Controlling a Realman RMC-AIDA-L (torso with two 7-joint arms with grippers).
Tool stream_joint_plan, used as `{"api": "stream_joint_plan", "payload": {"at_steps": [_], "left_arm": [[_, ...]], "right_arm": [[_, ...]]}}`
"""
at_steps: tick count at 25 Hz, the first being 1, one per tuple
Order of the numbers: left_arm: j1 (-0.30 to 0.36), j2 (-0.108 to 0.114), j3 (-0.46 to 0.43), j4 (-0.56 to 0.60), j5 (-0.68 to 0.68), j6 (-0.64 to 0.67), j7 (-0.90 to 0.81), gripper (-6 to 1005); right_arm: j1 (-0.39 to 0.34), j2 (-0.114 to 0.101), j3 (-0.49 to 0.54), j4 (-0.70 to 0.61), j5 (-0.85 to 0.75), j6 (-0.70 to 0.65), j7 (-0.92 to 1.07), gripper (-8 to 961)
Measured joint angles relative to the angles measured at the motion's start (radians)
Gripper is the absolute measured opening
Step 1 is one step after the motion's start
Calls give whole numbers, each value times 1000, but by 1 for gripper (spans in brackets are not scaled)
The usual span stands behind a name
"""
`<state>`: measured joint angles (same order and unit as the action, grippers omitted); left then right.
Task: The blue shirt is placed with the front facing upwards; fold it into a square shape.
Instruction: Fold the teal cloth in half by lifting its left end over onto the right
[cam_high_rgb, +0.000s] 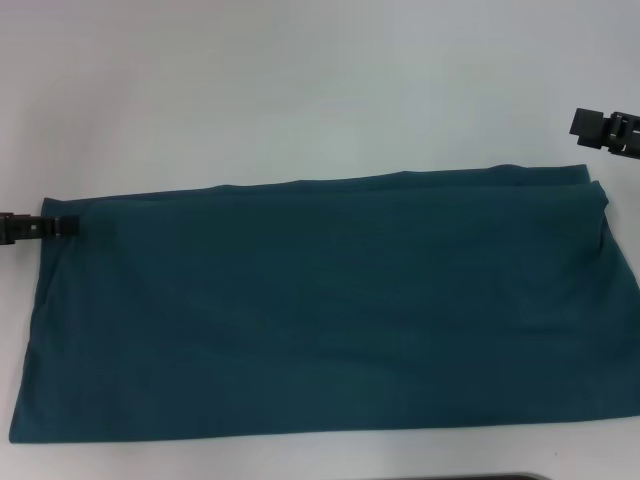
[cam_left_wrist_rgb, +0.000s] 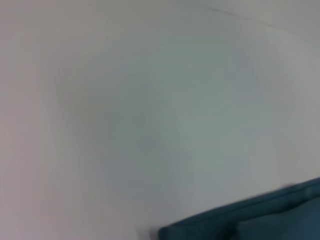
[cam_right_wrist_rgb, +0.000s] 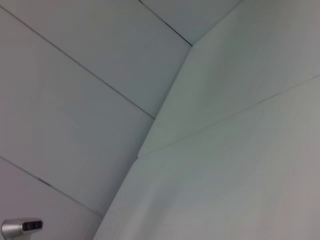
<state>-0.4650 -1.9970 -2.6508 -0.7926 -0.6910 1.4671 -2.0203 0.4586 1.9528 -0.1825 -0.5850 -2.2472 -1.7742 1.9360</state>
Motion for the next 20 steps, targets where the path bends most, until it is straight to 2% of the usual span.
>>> {"api": "stream_joint_plan", "payload": {"at_steps": [9, 20], "left_arm": [[-30, -1, 16, 31, 45, -51, -14, 931], [-35, 11, 58, 35, 59, -7, -23, 930]], "right_arm": [[0, -8, 0, 1, 21, -1, 10, 855], [0, -9, 0, -1, 23, 7, 22, 854]]}}
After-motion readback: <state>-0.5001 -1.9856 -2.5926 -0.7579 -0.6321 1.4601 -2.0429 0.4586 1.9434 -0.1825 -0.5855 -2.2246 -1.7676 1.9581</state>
